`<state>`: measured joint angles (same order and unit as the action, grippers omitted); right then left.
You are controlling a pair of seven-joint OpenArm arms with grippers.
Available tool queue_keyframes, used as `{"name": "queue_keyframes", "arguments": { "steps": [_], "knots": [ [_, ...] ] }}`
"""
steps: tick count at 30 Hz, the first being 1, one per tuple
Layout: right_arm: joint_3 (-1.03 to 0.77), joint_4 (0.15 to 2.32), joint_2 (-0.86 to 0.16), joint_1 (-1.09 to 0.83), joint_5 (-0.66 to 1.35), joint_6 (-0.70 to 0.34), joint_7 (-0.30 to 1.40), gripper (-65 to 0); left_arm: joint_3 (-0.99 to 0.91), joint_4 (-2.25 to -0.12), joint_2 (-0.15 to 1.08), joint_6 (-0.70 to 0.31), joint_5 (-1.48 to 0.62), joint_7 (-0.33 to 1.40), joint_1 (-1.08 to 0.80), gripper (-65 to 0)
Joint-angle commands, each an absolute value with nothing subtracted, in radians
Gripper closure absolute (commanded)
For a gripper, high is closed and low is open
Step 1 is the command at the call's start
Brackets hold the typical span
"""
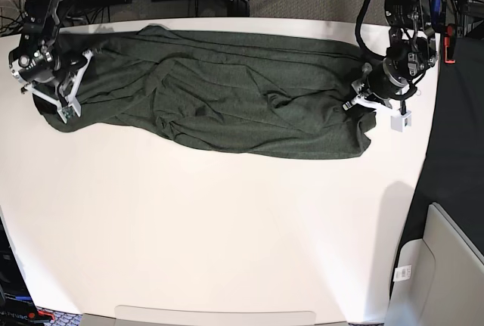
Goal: Fold the T-shirt properly
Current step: 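Lift the band end with the left gripper and fold it toward the right gripper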
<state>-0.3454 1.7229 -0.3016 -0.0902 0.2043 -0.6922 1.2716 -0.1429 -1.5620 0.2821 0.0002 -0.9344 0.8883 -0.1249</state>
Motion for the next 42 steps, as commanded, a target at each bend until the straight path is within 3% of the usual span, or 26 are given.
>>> {"name": "queue_keyframes", "arguments": {
  "steps": [1, 13, 27, 34, 42],
  "knots": [
    [-0.331, 1.699, -0.302, -0.081, 0.214, -0.698, 1.256, 0.0, -0.145, -1.589, 0.294, -0.010, -0.949, 0.875, -0.113, 0.0],
    [-0.298, 1.558, -0.245, 0.007, 0.219, -0.698, 1.236, 0.0, -0.145, -1.741, 0.292, -0.010, -0.954, 0.877, -0.117, 0.0],
    [-0.298, 1.903, -0.254, -0.119, 0.220, -0.698, 1.331, 0.0, -0.137, -1.870, 0.248, -0.010, -0.967, 0.886, -0.122, 0.0],
    [-0.306, 1.925, -0.248, -0.102, 0.222, -0.698, 1.330, 0.0, -0.134, -1.896, 0.150, -0.010, -1.043, 0.889, -0.124, 0.0],
    [-0.308, 1.925, -0.246, -0.079, 0.222, -0.698, 1.330, 0.0, 0.016, -1.891, 0.047, -0.010, -1.055, 0.889, -0.120, 0.0]
  ]
}}
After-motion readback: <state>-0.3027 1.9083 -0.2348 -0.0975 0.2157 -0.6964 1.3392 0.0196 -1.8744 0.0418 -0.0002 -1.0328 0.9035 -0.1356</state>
